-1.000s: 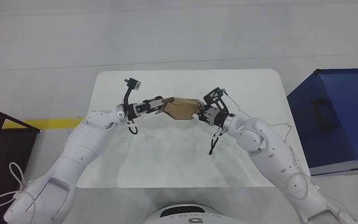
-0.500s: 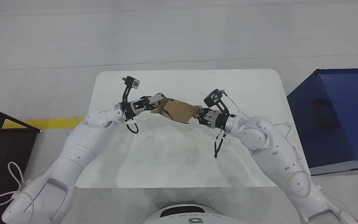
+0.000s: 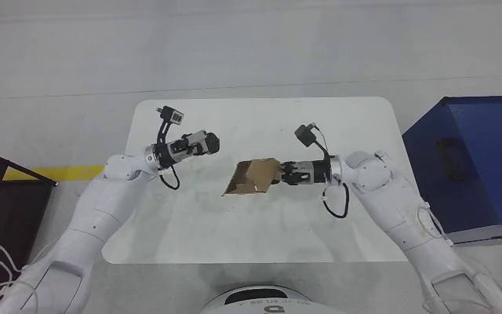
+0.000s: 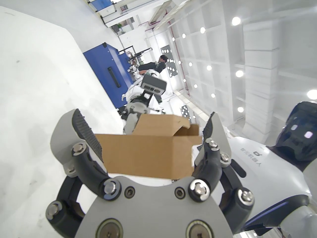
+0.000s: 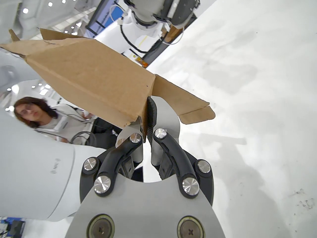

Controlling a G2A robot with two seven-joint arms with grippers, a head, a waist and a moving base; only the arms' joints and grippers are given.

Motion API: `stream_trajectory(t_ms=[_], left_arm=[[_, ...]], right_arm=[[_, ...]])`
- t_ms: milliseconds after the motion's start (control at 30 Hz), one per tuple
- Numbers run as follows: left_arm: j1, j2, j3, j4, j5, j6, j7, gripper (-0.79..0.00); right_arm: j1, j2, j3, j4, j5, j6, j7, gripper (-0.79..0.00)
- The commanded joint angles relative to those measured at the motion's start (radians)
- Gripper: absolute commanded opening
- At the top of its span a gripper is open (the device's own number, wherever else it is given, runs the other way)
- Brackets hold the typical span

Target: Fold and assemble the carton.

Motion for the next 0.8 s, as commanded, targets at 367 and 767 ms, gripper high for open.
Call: stream_trajectory(t_ms=[367,767], left_arm=[[-0.053,0.002,0.117,0.007,0.292,-0.163,0.165,0.000],[-0.092,-0.032,0.223,-0.039,0.411,-0.159,0.162,0.000]], right_arm=[[0.049,0.020,-0.029,0.039,0.181,0.011,0.012,-0.785],[0.090,0.012,-0.086,0.101,0.193,0.010,0.011,-0.785]])
